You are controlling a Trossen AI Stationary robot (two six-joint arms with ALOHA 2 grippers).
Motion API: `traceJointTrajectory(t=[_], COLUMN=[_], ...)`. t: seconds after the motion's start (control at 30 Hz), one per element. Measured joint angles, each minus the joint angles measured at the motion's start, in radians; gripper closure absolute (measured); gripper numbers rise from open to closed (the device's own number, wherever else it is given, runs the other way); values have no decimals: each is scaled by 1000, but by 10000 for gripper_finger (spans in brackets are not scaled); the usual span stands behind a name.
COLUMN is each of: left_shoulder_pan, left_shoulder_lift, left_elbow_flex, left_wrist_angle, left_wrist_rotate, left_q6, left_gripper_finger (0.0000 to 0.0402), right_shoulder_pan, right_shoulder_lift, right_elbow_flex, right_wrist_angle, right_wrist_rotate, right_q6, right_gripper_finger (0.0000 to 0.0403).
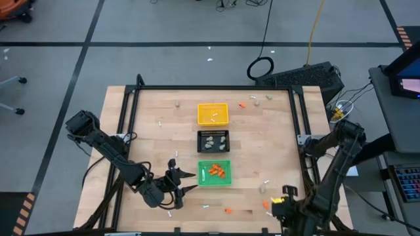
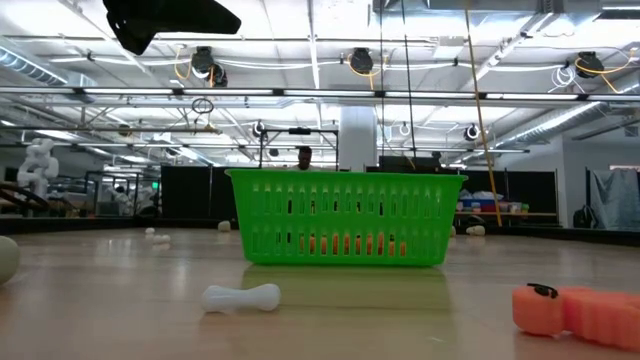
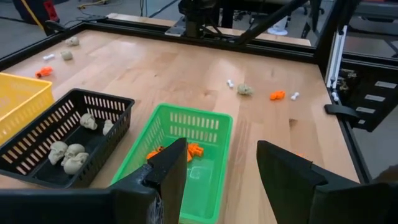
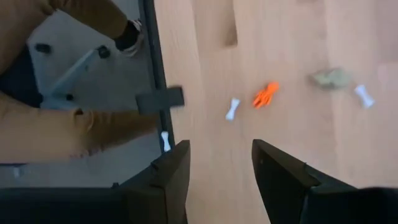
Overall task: Sort Halloween decoration
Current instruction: Put the white bone toy into the yellow basket
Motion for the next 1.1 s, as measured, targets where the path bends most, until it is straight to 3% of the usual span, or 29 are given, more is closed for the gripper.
traceJointTrajectory(t=[0.4, 0.87, 1.1], left_shoulder_pan=[15, 14, 14], left_shoulder_lift=[0, 0, 0], left_elbow_flex=[0, 0, 0], left_wrist_angle=[24, 23, 23], left_wrist_rotate=[-19, -20, -19], left_q6=[-1, -1, -1], left_gripper_finger=[208, 208, 208], right_shoulder_pan=[88, 95, 108], right_shoulder_lift=[158, 348, 371], right_elbow_flex=[5, 176, 176], right_wrist_angle=[119, 83, 83], right_wrist_rotate=[-1, -25, -25], right_q6=[39, 12, 16], right_gripper_finger=[245, 244, 212])
